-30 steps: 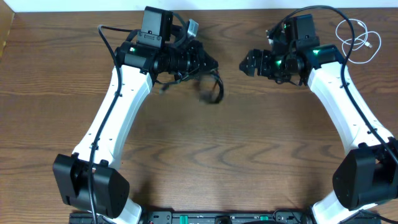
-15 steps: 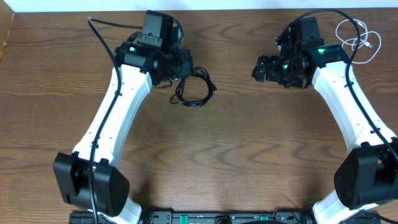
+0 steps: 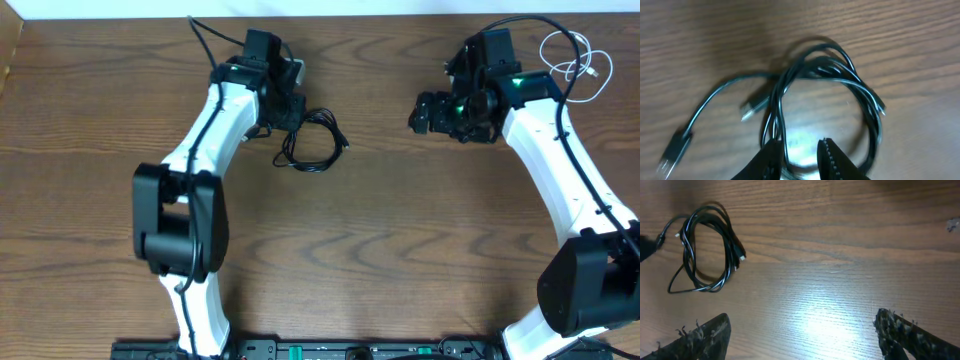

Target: Untangle cables

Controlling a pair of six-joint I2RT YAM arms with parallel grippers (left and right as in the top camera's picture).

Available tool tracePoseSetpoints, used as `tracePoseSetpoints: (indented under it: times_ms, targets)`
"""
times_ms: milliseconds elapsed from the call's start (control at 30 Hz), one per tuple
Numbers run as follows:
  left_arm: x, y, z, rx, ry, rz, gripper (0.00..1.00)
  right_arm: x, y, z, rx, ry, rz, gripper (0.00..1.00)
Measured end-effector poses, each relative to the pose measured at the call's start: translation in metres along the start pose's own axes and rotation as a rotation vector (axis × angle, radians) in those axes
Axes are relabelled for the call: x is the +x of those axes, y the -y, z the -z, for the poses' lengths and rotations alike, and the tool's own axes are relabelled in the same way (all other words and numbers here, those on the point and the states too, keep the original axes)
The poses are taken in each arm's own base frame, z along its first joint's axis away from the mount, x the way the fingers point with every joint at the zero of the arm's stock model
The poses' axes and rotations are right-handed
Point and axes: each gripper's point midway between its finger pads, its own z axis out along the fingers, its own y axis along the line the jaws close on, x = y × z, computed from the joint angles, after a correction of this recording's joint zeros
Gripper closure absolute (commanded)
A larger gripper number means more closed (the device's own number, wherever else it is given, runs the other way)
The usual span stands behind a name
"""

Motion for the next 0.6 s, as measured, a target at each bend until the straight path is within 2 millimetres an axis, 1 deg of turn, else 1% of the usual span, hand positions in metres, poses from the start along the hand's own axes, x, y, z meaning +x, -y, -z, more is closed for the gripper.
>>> tracePoseSetpoints:
  times_ms: [133,200,300,433,500,567,600]
  targets:
    - [0.000,-0.005,-0.023,0.004,-0.004,-0.014,0.73,0.001,-0.002,-0.001,-0.002,-0.003,0.008,0.12]
    - [0.002,-0.012,-0.034,-0.016,-0.014,-0.007,0.73,0.001,-0.002,-0.001,-0.001,-0.004,0.010,0.11]
    - [0.005,-0.020,-0.045,-0.050,-0.027,0.014,0.73,0.002,-0.002,-0.001,-0.001,-0.004,0.012,0.11]
    - [0.009,-0.023,-0.052,-0.066,-0.043,0.030,0.75,0.002,-0.002,-0.001,-0.001,-0.006,0.012,0.11]
    - [0.013,-0.023,-0.057,-0.070,-0.058,0.035,0.81,0.002,-0.002,-0.001,-0.001,-0.006,0.012,0.12]
    - [0.014,-0.022,-0.059,-0.072,-0.062,0.036,0.92,0.002,-0.002,-0.001,0.000,-0.007,0.012,0.12]
    - [0.014,-0.020,-0.060,-0.070,-0.063,0.030,0.93,0.002,-0.002,-0.001,-0.001,-0.006,0.012,0.12]
